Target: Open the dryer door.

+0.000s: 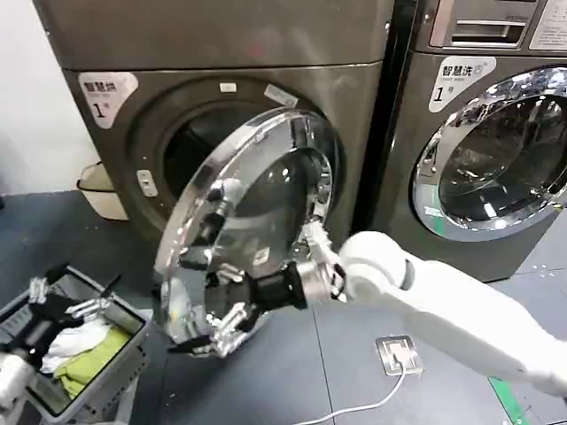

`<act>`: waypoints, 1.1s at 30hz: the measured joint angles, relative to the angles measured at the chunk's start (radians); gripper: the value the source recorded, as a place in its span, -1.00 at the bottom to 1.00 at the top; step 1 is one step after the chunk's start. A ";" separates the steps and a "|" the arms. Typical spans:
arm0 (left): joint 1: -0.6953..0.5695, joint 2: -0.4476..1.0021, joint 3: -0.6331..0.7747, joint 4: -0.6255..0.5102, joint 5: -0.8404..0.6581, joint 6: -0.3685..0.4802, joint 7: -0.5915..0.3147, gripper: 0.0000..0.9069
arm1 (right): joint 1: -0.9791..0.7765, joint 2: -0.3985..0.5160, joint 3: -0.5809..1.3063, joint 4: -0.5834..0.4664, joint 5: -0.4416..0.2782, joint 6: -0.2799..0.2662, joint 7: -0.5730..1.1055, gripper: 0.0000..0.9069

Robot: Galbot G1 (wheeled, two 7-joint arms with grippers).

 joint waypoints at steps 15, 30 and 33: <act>-0.208 0.154 0.253 0.067 -0.089 -0.053 0.112 1.00 | -0.392 -0.309 0.488 0.112 -0.032 0.026 0.022 1.00; -0.428 0.180 0.608 0.100 -0.031 -0.080 0.136 1.00 | -1.137 -0.392 1.273 0.045 -0.293 0.130 -0.008 1.00; -0.457 0.175 0.659 0.100 -0.035 -0.080 0.136 1.00 | -1.330 -0.335 1.463 0.047 -0.326 0.174 -0.032 1.00</act>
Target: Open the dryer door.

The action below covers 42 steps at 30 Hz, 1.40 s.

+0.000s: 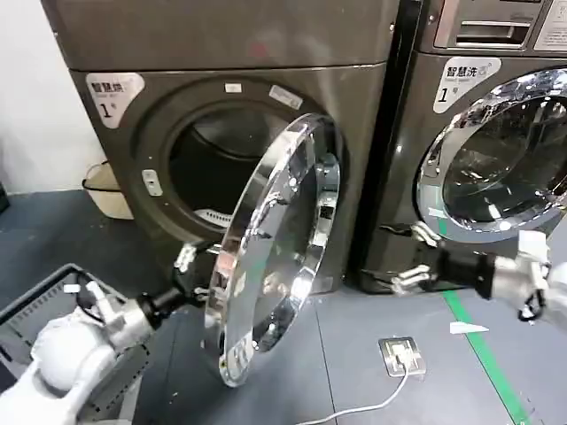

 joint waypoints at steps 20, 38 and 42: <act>-0.208 -0.058 0.249 0.050 -0.003 -0.001 -0.005 1.00 | -0.463 0.530 0.610 -0.056 -0.119 0.159 0.127 1.00; -0.475 -0.201 0.530 0.222 0.006 -0.004 -0.023 1.00 | -0.434 0.734 0.790 -0.241 -0.207 0.199 0.375 1.00; -0.532 -0.240 0.579 0.267 0.007 -0.011 -0.023 1.00 | -0.432 0.761 0.828 -0.272 -0.207 0.206 0.418 1.00</act>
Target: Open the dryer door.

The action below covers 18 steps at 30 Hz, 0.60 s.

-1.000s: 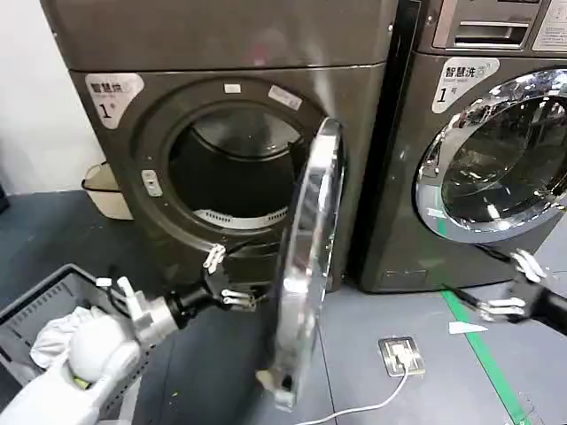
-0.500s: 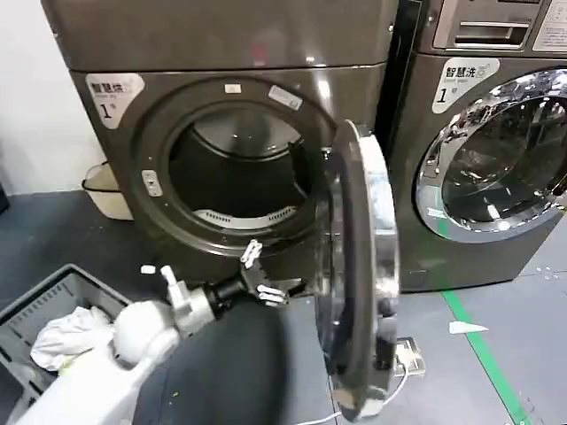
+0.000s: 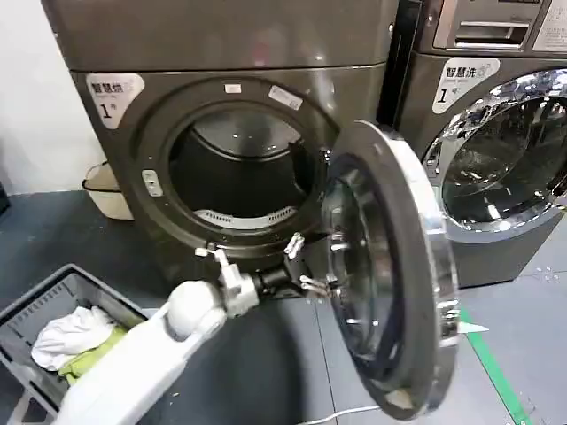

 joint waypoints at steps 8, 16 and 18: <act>-0.095 -0.069 0.087 0.090 -0.001 -0.006 -0.007 1.00 | 0.005 0.034 0.058 -0.023 -0.035 -0.016 0.062 1.00; -0.173 -0.138 0.150 0.167 0.011 -0.011 -0.020 1.00 | 0.017 0.071 0.103 -0.012 -0.103 -0.057 0.109 1.00; -0.185 -0.153 0.161 0.184 0.014 -0.012 -0.023 1.00 | 0.023 0.083 0.111 -0.004 -0.125 -0.078 0.128 1.00</act>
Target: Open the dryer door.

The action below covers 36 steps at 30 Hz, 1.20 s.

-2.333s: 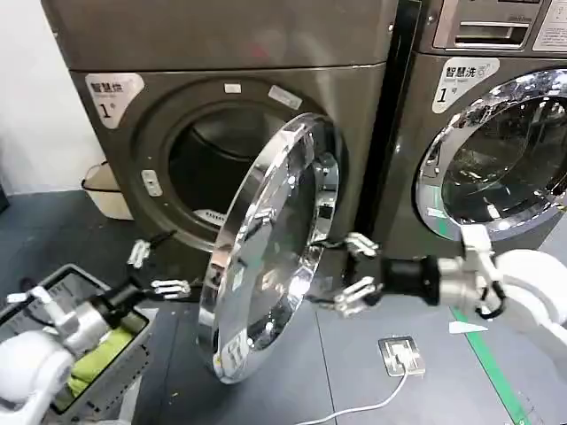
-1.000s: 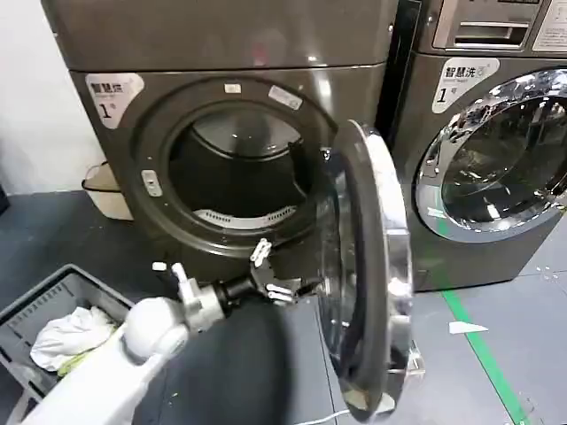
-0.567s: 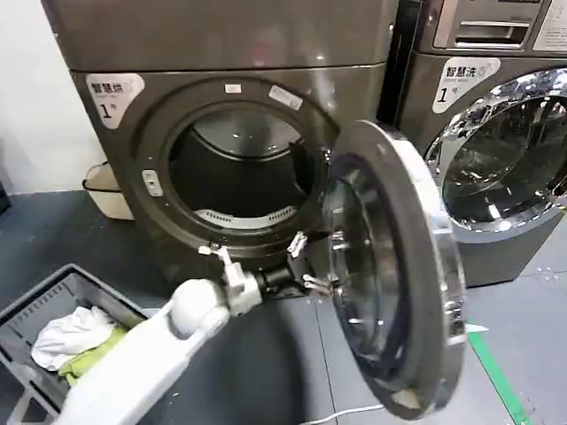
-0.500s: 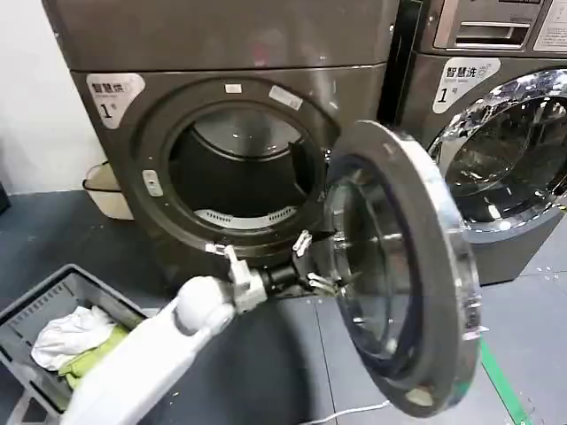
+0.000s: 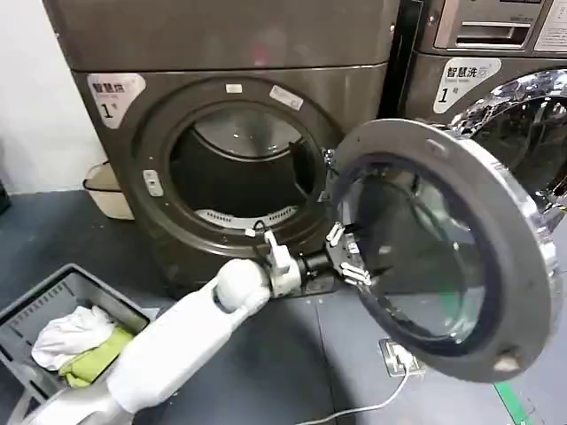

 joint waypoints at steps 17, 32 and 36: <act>-0.067 -0.099 0.036 0.136 0.024 -0.008 -0.017 1.00 | 0.029 0.055 0.114 -0.065 -0.288 -0.028 0.210 1.00; -0.060 -0.116 0.033 0.131 0.023 0.000 -0.019 1.00 | -0.011 0.028 0.224 -0.143 -0.349 -0.006 0.206 1.00; -0.030 -0.081 0.012 0.065 0.023 0.018 -0.014 1.00 | -0.008 0.024 0.224 -0.138 -0.345 -0.013 0.197 1.00</act>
